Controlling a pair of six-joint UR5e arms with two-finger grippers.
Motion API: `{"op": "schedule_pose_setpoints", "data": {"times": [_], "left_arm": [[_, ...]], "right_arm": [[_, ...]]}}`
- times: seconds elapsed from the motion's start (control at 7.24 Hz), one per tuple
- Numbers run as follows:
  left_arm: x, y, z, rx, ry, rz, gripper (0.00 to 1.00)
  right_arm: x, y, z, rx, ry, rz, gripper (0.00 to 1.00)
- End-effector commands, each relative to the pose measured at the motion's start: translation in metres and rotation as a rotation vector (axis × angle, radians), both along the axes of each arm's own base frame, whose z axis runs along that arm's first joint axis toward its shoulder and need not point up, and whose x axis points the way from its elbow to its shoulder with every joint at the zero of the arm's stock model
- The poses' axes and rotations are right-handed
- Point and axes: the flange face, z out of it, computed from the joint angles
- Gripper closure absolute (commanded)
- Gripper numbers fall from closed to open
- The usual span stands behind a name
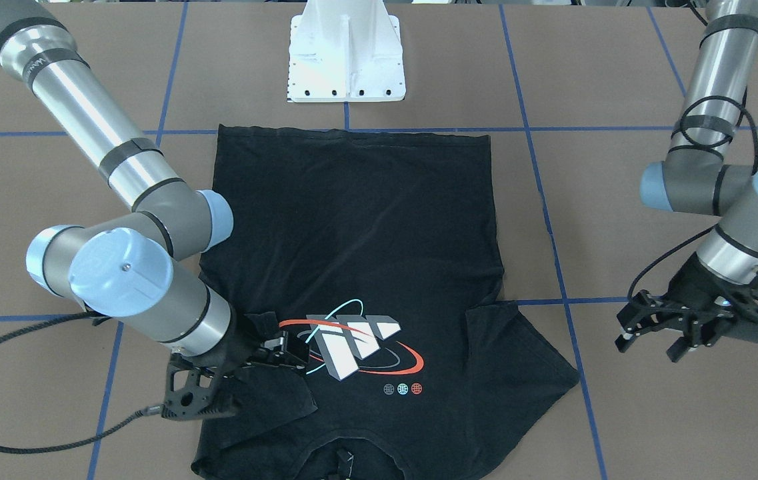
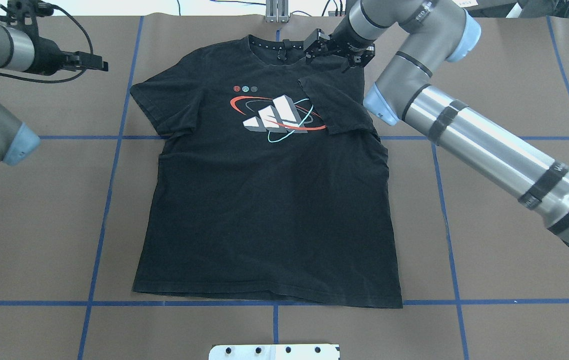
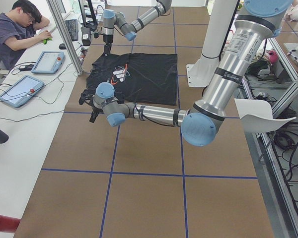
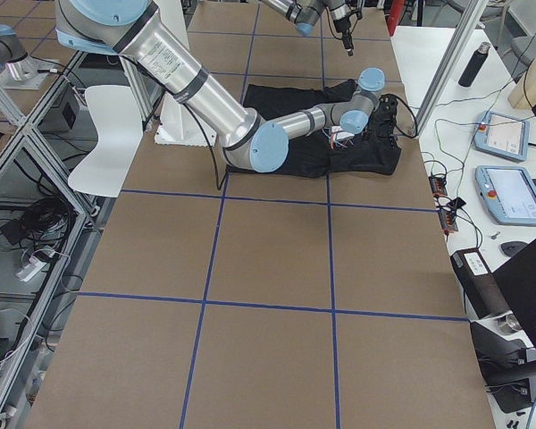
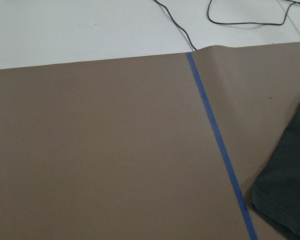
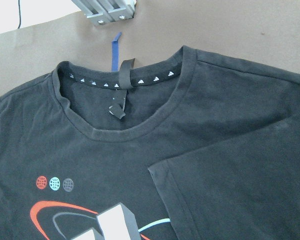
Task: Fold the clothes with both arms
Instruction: 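Move the left gripper to the sleeve nearest it while right gripper holds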
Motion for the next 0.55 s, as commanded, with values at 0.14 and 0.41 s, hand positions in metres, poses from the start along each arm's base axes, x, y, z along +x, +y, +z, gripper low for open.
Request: {"op": "schedule_pose_setpoints", "data": {"times": [0.14,0.41], "left_arm": [[0.076,-0.008,0.000,-0.022,0.005,-0.040,0.09],[0.087,-0.012,0.005,-0.037,-0.008,-0.034,0.16]], "right_arm": [[0.038,0.046,0.007,0.009,-0.018,0.011,0.00],[0.038,0.047,0.005,0.003,-0.013,0.010,0.00]]}}
